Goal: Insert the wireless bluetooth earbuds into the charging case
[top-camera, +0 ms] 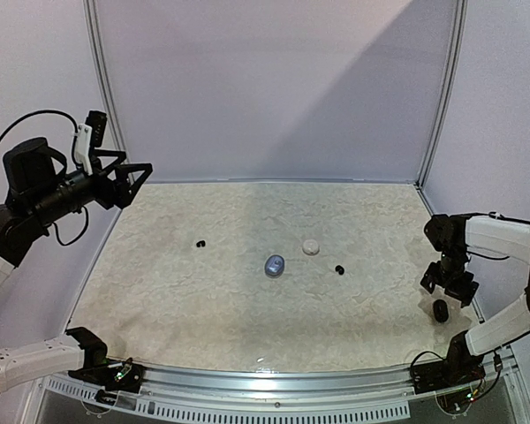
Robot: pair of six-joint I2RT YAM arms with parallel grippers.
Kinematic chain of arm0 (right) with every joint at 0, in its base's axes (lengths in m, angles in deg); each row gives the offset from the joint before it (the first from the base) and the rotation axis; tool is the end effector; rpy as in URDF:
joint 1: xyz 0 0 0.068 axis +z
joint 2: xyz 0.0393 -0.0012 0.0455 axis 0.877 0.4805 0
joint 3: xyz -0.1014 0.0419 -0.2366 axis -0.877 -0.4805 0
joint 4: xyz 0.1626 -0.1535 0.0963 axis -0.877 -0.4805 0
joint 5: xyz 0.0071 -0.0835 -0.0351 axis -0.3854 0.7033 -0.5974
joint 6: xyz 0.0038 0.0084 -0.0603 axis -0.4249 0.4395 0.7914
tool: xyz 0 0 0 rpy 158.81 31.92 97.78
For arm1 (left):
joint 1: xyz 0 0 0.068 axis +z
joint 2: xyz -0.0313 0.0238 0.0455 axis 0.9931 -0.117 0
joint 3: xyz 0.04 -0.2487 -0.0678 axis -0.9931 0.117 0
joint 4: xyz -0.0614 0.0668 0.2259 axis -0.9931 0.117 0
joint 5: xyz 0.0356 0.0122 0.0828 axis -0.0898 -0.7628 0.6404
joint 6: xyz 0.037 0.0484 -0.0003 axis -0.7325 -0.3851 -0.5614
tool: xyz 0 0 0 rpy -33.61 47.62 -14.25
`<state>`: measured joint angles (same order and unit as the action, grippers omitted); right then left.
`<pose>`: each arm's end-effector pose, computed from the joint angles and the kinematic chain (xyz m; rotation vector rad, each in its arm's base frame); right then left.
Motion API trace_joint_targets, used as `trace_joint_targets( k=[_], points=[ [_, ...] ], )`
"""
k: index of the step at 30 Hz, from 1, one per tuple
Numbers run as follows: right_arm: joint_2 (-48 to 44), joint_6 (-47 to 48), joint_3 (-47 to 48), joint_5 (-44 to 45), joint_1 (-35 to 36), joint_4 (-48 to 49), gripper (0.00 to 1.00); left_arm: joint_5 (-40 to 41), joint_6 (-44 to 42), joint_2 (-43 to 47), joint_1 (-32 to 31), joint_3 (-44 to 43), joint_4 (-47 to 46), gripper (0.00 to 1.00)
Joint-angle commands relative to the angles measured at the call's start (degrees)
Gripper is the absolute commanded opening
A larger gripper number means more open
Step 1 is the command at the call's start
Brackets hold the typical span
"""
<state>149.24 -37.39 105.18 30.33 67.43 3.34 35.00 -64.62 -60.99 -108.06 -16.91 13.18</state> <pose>0.1847 0.0035 0.1655 1.2165 2.7074 -0.5272 0.1435 -0.0733 0.3991 0.4496 1.6545 -0.4603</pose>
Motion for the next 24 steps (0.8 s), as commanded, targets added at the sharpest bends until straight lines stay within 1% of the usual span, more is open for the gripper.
trace_joint_targets(
  k=[1,8,11,13,15,17,18,20,22,24],
  points=[
    [1.28,0.85,-3.23,-3.54,-1.74,7.85,0.99,0.77,-1.19,1.02,0.43,1.06,-1.20,0.92],
    [2.99,3.41,-7.87,-10.02,-1.93,15.80,0.98,1.11,-1.39,1.44,0.37,1.07,-1.11,0.92],
    [3.11,5.17,-8.96,-13.36,-1.93,18.64,0.93,1.06,-1.39,1.33,0.43,1.16,-1.30,0.92],
    [3.15,5.98,-9.05,-14.92,-1.93,18.96,0.89,0.94,-1.39,1.20,0.39,1.16,-1.52,0.92],
    [3.16,6.73,-9.09,-17.23,-1.93,19.57,0.87,0.85,-1.39,1.22,0.36,1.24,-1.80,0.92],
    [3.44,8.00,-9.13,-20.19,-1.89,20.57,0.84,0.80,-1.39,1.16,0.37,1.46,-2.12,0.93],
    [3.78,8.64,-8.99,-23.30,-1.93,20.62,0.82,0.75,-1.39,1.14,0.42,1.50,-2.33,0.93],
    [4.40,8.99,-8.83,-25.02,-1.49,20.36,0.79,0.65,-1.39,1.05,0.38,1.66,-2.56,0.93],
    [4.96,8.64,-8.28,-25.97,-0.10,19.48,0.79,0.44,-1.39,0.96,0.37,1.77,-2.70,0.93],
    [5.25,8.74,-6.84,-25.23,1.33,16.66,0.81,0.47,-1.91,0.87,0.38,1.77,-2.61,0.93]
  ],
)
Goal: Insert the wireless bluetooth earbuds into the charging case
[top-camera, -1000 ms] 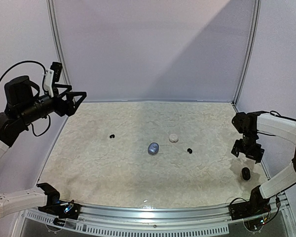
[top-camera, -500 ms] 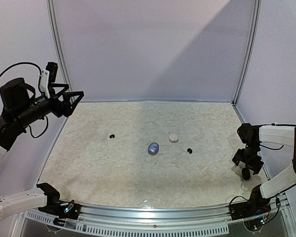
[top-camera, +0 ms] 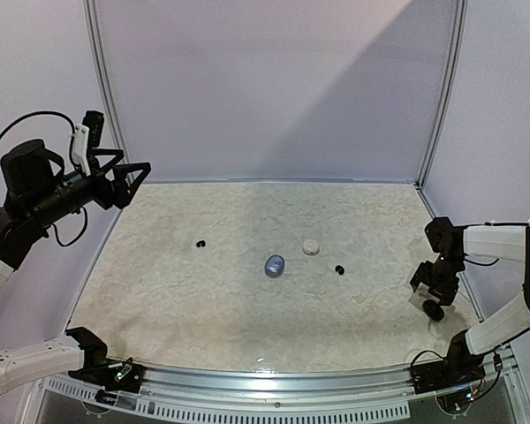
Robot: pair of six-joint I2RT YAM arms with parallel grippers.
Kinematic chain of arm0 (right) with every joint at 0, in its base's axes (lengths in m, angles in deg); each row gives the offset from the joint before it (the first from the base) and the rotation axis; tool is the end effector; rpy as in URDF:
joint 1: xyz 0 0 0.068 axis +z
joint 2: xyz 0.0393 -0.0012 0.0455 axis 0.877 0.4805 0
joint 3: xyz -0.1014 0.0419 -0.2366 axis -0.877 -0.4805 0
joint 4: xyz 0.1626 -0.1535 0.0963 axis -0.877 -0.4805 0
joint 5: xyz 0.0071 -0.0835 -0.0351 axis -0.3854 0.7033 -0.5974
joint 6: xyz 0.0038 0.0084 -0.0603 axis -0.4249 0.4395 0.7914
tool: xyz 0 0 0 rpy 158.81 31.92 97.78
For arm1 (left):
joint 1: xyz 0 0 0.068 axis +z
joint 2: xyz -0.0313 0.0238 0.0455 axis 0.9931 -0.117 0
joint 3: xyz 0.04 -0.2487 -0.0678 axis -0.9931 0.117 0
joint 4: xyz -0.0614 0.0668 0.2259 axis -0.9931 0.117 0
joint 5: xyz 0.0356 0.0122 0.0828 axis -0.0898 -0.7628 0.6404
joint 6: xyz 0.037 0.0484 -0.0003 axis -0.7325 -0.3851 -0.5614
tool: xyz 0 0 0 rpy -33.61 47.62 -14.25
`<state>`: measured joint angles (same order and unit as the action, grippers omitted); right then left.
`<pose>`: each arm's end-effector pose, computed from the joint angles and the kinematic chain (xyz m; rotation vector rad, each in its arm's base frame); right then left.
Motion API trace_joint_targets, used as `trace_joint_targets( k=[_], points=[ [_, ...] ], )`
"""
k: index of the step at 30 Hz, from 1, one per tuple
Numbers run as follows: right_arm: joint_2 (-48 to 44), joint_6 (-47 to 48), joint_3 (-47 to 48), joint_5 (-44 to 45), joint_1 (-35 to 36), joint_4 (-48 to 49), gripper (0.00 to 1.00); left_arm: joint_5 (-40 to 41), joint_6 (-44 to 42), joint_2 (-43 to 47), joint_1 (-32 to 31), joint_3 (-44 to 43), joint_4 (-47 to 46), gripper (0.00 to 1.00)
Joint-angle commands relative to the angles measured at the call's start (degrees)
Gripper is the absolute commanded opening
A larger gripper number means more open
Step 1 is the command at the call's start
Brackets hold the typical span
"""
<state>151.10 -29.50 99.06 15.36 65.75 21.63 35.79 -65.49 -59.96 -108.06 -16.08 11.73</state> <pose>0.2000 0.0108 0.1348 1.1045 2.7850 -0.0710 0.1409 -0.0715 0.3999 0.4466 1.6234 -0.4396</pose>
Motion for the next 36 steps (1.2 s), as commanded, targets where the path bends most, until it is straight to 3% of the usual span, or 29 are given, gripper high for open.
trace_joint_targets(
  k=[1,7,13,17,23,36],
  points=[
    [3.40,1.09,0.06,-9.27,3.29,-3.62,0.83,-0.41,-1.63,-0.16,0.39,0.94,-1.07,0.93],
    [0.34,2.73,4.66,4.65,3.34,-13.92,0.85,-0.98,-1.79,-0.16,0.38,1.53,-1.51,0.93],
    [-4.96,1.06,5.03,5.77,3.23,-17.14,0.98,-1.53,-2.34,-0.03,0.38,1.85,-1.60,0.93],
    [-5.73,-5.11,2.21,7.96,1.70,-19.40,0.99,-1.69,-2.29,0.16,0.41,2.17,-1.72,0.93],
    [-7.71,-10.29,-2.61,1.60,0.85,-10.47,0.99,-2.14,-2.62,0.24,0.38,2.52,-1.93,0.93],
    [-5.42,-11.68,-6.03,-2.18,0.89,-4.41,0.95,-2.21,-3.21,-0.19,0.40,2.00,-1.57,0.93]
  ],
)
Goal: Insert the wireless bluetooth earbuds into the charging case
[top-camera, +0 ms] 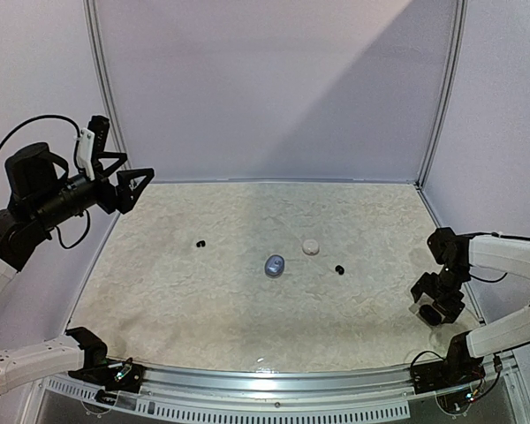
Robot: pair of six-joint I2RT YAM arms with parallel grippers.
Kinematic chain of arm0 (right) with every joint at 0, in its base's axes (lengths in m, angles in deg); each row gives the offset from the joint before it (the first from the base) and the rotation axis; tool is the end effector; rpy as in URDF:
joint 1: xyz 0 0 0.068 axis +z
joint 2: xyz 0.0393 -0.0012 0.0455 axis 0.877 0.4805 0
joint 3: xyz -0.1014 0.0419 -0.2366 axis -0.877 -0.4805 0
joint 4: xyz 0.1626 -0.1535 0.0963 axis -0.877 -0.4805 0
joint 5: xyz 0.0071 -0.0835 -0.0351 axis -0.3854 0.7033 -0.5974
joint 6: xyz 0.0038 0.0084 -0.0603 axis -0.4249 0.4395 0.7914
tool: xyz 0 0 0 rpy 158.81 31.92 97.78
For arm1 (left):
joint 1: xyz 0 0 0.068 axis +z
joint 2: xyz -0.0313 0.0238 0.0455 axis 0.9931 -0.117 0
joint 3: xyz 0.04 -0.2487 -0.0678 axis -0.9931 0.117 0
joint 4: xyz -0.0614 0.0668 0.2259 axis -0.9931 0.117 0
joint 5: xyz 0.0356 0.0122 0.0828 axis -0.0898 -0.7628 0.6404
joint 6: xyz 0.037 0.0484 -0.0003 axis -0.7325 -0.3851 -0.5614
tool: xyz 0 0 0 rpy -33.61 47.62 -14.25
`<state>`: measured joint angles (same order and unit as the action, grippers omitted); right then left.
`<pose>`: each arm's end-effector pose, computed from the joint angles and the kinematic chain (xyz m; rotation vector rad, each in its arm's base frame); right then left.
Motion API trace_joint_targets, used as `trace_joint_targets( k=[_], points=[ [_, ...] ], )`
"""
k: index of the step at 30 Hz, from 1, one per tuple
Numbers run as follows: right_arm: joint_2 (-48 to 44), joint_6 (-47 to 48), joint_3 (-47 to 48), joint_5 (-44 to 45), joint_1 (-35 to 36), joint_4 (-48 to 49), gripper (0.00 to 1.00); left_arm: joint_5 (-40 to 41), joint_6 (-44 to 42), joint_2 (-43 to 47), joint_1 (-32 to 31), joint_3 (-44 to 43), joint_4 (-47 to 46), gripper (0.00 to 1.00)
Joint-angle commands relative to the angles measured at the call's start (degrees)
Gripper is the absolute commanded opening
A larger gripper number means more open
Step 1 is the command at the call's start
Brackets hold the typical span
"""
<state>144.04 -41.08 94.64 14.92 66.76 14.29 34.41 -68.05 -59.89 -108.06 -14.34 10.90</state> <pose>0.1647 0.0113 0.1370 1.3810 2.7353 -0.1050 0.1431 -0.0737 0.3921 0.5027 1.6208 -0.4253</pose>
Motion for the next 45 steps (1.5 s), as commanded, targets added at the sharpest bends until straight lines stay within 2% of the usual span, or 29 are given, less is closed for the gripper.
trace_joint_targets(
  k=[1,9,16,27,34,41,45],
  points=[
    [1.82,0.09,-1.52,-1.87,-0.07,2.91,0.93,-0.88,-0.72,-0.30,0.38,0.25,-0.75,0.93],
    [3.66,0.16,-0.89,-2.82,-0.07,2.79,0.89,-0.90,-0.68,-0.57,0.41,0.07,-0.95,0.93],
    [2.91,-0.40,0.38,-3.32,1.48,-0.85,0.90,-0.92,-0.72,-0.58,0.37,0.20,-0.95,0.93],
    [1.65,-2.14,-0.17,-3.34,2.76,-3.11,0.83,-1.17,-0.77,-0.51,0.36,0.69,-1.89,0.93],
    [2.08,-2.07,0.52,-2.86,2.86,-2.35,0.66,-0.93,-0.84,-0.31,0.36,0.69,-1.50,0.93],
    [0.83,-1.68,3.77,-2.96,4.42,-2.27,0.58,-1.10,-0.25,-0.53,0.39,0.90,-1.48,0.93],
    [0.38,-1.29,11.32,-0.87,7.88,-2.67,0.58,-1.78,0.76,-0.58,0.37,1.52,-1.74,0.93]
  ],
)
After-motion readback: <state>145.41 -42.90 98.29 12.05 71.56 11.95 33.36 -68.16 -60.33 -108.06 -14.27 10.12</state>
